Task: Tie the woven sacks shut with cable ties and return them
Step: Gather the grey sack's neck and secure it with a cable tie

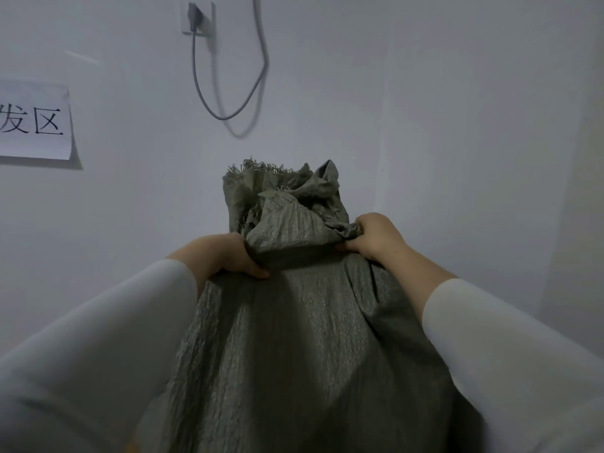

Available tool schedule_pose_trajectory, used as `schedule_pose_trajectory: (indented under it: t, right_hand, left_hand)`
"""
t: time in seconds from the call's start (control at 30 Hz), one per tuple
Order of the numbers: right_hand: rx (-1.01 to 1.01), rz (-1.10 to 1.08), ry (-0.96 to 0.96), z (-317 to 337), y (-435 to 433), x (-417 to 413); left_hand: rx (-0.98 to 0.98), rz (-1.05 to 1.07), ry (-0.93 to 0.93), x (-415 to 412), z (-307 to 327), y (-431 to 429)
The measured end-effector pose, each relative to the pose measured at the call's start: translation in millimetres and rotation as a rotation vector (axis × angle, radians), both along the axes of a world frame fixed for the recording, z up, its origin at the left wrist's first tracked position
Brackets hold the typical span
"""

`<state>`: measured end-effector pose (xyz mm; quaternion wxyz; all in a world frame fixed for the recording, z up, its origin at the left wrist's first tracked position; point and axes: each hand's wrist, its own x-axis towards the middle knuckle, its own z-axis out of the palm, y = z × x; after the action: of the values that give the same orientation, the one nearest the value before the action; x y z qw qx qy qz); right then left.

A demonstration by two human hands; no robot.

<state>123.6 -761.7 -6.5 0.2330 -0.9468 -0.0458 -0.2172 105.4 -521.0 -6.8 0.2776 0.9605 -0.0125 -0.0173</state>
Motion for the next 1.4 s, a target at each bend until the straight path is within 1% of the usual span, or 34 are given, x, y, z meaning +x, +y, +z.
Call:
schedule_pose_trajectory:
  t: [0.17,0.27,0.33,0.4,0.57,0.63,0.7,0.8,0.93,1.0,1.03,1.07,1.1,1.13,1.2,1.23,1.27,1.33,1.4]
  right_hand:
    - [0.01,-0.048,-0.121,-2,6,-1]
    - [0.091,-0.086,-0.241,-3,13,2]
    - [0.168,-0.083,-0.28,-2,15,5]
    - [0.284,-0.063,-0.291,6,15,6]
    - [0.693,-0.017,-0.265,32,13,7]
    - [0.811,0.003,-0.27,38,11,7]
    - [0.887,0.012,-0.295,43,8,6]
    - [0.963,0.019,-0.337,51,3,2]
    - [1.039,-0.001,-0.406,62,-4,-6]
    - [1.078,-0.001,-0.398,60,-10,-13]
    - [1.073,0.0,-0.376,57,-13,-16]
    - [1.025,-0.014,-0.341,51,-16,-17]
    - [0.945,-0.037,-0.291,45,-18,-18]
    - [0.85,-0.062,-0.231,38,-19,-18]
    - [0.645,-0.105,-0.116,26,-21,-19]
    - [0.558,-0.101,-0.063,21,-20,-19]
    - [0.483,-0.092,-0.016,19,-20,-21]
    - [0.291,-0.094,0.044,19,-18,-22]
    - [0.108,-0.105,0.081,20,-19,-23]
  left_hand:
    - [0.048,0.034,-0.067,6,-2,-9]
    - [0.054,0.086,-0.164,5,2,-14]
    - [0.078,0.137,-0.244,4,9,-18]
    - [-0.014,0.179,-0.308,3,17,-20]
    - [-0.388,0.253,-0.401,6,33,-33]
    - [-0.509,0.272,-0.426,5,37,-38]
    - [-0.566,0.278,-0.451,1,40,-43]
    - [-0.585,0.269,-0.477,-7,47,-49]
    - [-0.644,0.178,-0.503,-28,60,-59]
    - [-0.659,0.148,-0.483,-37,64,-63]
    - [-0.661,0.141,-0.451,-38,63,-63]
    - [-0.658,0.137,-0.407,-39,59,-61]
    - [-0.638,0.146,-0.365,-37,53,-58]
    - [-0.557,0.165,-0.327,-34,45,-53]
    - [-0.204,0.232,-0.26,-27,26,-45]
    - [-0.077,0.257,-0.256,-25,17,-42]
    - [-0.039,0.277,-0.257,-24,10,-40]
    - [-0.11,0.306,-0.254,-21,1,-36]
    - [-0.121,0.318,-0.222,-16,-4,-30]
